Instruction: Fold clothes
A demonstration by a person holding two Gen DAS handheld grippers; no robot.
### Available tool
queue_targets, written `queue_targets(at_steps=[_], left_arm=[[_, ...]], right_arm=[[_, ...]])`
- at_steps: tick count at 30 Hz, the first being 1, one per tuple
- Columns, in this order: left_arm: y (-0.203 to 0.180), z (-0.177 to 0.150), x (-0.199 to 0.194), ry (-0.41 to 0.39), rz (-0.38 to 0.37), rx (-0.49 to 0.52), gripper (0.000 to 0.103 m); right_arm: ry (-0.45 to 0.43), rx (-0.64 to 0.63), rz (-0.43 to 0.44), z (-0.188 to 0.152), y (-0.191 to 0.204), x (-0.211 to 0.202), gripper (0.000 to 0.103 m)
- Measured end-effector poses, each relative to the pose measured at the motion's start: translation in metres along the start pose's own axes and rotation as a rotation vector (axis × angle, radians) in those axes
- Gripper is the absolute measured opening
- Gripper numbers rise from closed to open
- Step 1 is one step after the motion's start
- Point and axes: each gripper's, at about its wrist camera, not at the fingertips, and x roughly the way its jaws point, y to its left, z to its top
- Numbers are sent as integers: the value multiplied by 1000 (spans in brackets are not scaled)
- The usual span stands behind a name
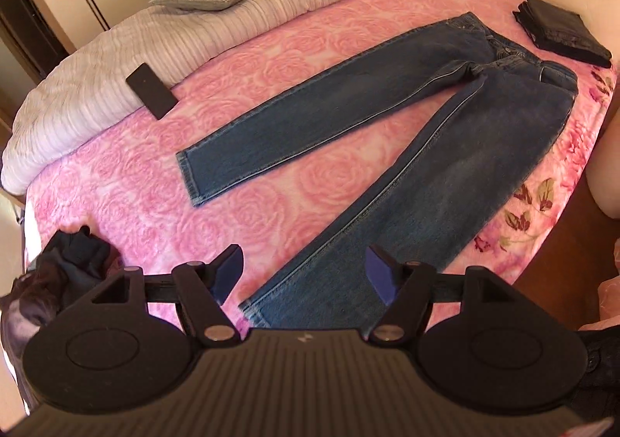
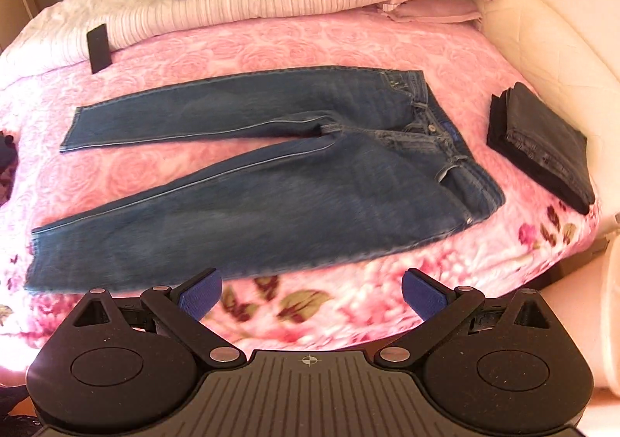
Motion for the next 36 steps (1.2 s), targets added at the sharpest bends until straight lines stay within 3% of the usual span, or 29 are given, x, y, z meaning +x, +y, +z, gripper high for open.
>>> queue_targets(at_steps=[14, 28, 36], left_arm=[[28, -64, -23, 14, 0, -55, 66], [20, -63, -19, -11, -43, -9, 66], [-4, -49, -13, 0, -4, -22, 66]], right_arm=[[-26, -30, -29, -23, 48, -19, 102], [-21, -43, -96, -35, 56, -38, 102], [-34, -91, -100, -24, 36, -30, 102]])
